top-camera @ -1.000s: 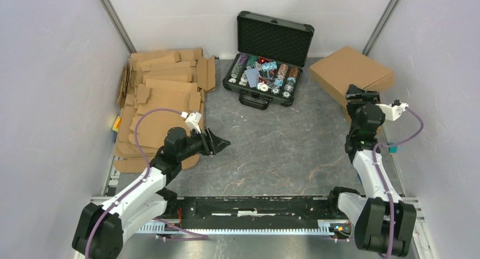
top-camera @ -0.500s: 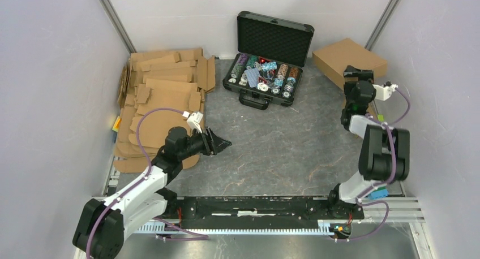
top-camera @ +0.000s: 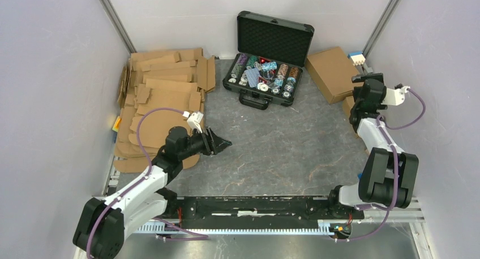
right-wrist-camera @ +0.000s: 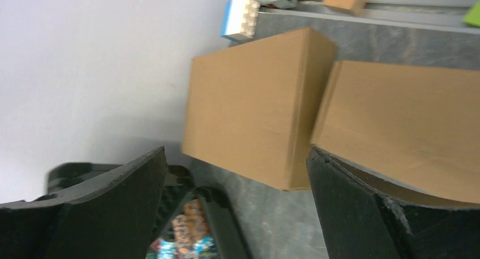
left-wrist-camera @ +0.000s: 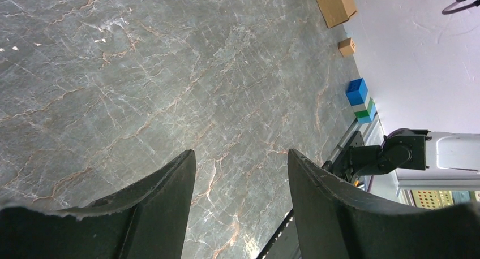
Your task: Fold the paper box
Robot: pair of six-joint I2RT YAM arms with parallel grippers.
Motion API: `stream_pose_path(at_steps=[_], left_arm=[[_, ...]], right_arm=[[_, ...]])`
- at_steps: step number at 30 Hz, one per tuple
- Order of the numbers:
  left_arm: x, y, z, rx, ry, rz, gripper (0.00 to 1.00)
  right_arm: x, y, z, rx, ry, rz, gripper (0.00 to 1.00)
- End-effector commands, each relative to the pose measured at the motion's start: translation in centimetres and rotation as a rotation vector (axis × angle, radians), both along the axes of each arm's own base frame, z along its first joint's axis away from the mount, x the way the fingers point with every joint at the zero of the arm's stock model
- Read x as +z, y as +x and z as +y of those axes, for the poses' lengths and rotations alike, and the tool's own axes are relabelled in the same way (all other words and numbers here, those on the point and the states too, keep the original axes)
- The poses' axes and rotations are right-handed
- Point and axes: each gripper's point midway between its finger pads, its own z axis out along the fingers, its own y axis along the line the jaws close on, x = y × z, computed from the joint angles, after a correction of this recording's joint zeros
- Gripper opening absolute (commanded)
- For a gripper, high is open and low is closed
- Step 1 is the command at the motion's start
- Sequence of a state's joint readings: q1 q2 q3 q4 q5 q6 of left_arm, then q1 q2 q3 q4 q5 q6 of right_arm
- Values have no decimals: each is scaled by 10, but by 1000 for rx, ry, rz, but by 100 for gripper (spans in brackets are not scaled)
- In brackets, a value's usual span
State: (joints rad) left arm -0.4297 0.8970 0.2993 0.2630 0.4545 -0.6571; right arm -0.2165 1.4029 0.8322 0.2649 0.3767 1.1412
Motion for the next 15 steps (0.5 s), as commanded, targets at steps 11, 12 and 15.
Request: stream_pose_path(at_steps=[11,12,15], left_arm=[[-1,4,-1,-10,28,-37,68],[-2,5,0,-7,30,-36,69],[-2,5,0,-6,35,-39,98]], right_arm=[[-72,-54,61,447,-213,277,97],[-64,-52,73,526,-283,216,97],[-49,-63,92,624,-427,109,98]])
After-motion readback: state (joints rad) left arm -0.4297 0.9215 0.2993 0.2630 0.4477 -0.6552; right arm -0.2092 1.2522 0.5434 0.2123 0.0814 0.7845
